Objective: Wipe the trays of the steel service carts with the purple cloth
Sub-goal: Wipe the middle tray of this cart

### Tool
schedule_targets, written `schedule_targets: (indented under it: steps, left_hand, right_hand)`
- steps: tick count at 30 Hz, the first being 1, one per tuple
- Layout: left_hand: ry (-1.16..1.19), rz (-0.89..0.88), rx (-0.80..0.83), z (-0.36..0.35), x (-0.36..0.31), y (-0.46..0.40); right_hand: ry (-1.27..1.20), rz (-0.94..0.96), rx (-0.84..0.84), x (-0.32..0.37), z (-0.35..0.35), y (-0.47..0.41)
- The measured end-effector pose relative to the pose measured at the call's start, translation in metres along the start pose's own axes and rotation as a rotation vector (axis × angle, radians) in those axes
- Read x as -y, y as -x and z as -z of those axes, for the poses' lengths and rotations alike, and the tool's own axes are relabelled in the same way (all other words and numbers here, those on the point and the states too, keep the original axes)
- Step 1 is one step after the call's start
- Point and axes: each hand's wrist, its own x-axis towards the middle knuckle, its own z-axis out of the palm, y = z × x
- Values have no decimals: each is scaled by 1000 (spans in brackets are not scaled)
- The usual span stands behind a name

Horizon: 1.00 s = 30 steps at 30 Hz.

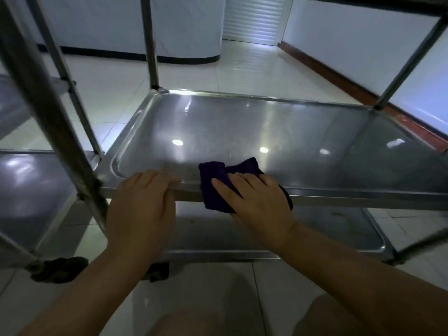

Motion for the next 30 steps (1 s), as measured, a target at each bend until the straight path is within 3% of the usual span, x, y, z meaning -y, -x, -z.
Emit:
schedule_targets:
  steps: [7, 18, 25, 30]
  left_hand:
    - [-9, -226, 93, -65, -79, -29]
    - [-120, -475, 385, -163, -243, -73]
    - [-204, -568, 504, -203, -291, -93]
    - [-246, -557, 637, -221, -285, -94]
  right_hand:
    - [1, -97, 53, -94, 26, 86]
    - [27, -294, 217, -240, 80, 217]
    - [43, -367, 404, -304, 122, 259]
    - [40, -714, 547, -334, 141, 263]
